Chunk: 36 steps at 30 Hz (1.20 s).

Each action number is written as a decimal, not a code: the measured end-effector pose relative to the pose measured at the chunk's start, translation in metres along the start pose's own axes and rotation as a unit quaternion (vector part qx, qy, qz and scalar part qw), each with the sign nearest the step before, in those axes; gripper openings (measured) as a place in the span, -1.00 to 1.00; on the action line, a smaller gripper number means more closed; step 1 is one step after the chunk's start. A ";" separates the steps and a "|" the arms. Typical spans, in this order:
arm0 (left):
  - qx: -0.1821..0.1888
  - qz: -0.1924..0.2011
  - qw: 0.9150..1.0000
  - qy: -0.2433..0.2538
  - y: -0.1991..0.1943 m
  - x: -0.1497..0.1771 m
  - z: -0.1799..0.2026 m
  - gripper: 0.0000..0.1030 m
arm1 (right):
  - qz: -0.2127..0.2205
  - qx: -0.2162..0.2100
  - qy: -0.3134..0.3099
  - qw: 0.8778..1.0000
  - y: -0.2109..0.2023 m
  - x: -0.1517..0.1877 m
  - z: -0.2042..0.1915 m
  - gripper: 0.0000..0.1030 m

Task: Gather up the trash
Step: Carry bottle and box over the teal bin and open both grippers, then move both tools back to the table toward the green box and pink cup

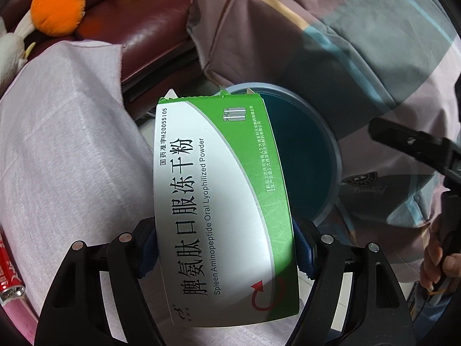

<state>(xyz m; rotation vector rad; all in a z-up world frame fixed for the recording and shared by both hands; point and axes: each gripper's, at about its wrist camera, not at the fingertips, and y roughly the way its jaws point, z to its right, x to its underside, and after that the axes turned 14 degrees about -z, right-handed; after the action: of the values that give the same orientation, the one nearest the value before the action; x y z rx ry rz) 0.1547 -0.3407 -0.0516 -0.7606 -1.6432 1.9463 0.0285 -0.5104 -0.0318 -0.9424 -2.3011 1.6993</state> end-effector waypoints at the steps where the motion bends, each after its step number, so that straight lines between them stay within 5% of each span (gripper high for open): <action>1: 0.000 0.000 1.000 0.001 0.001 -0.002 0.002 0.46 | 0.003 0.001 0.000 1.000 -0.003 0.000 0.001 0.50; 10: 0.011 -0.012 1.000 -0.008 0.017 -0.035 0.011 0.51 | 0.008 0.010 0.007 1.000 -0.013 0.001 0.006 0.52; 18: 0.016 0.000 1.000 0.000 0.011 -0.031 0.018 0.67 | 0.000 0.016 0.010 1.000 -0.006 -0.003 0.004 0.52; 36: 0.011 0.014 0.999 -0.043 -0.022 0.041 -0.011 0.76 | -0.009 0.032 -0.010 0.999 -0.020 0.018 -0.027 0.63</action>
<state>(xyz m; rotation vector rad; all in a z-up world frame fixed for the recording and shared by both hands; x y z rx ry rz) 0.1329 -0.3015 -0.0352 -0.7042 -1.6651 2.0402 0.0182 -0.4816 -0.0082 -0.8953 -2.2457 1.7711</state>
